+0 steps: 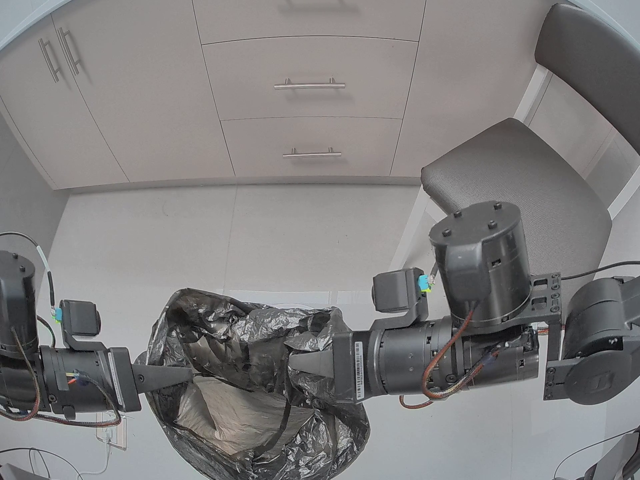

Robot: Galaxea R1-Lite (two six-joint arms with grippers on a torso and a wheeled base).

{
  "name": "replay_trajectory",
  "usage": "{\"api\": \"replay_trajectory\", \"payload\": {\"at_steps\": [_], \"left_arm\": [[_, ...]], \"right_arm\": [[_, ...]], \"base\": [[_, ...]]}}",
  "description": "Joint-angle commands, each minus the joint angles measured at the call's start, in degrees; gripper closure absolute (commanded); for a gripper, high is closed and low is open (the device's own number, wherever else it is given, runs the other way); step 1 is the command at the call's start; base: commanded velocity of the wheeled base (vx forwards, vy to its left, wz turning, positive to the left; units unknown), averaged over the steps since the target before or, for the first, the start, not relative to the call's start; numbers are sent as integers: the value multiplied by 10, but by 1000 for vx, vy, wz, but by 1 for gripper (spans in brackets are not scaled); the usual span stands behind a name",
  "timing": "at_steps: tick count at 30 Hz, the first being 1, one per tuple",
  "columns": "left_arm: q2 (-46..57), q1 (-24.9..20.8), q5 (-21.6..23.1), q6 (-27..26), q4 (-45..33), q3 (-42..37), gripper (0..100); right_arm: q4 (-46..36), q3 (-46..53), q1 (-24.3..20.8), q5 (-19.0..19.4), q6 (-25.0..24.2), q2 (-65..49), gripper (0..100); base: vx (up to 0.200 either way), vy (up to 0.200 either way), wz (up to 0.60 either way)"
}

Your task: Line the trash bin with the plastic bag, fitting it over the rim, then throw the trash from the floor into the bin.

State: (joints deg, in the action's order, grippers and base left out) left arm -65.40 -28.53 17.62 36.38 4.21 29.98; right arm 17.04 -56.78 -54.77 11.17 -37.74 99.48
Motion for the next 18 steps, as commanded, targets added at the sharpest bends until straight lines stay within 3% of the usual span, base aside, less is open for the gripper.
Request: {"api": "replay_trajectory", "payload": {"at_steps": [1, 18], "left_arm": [[-60, -6, 3, -2, 4, -7, 100], [-251, -44, 3, 7, 157, 13, 100]], "right_arm": [[0, 18, 7, 0, -1, 6, 100], [1, 36, 50, -4, 2, 36, 100]], "base": [[0, 0, 0], [0, 0, 0]]}}
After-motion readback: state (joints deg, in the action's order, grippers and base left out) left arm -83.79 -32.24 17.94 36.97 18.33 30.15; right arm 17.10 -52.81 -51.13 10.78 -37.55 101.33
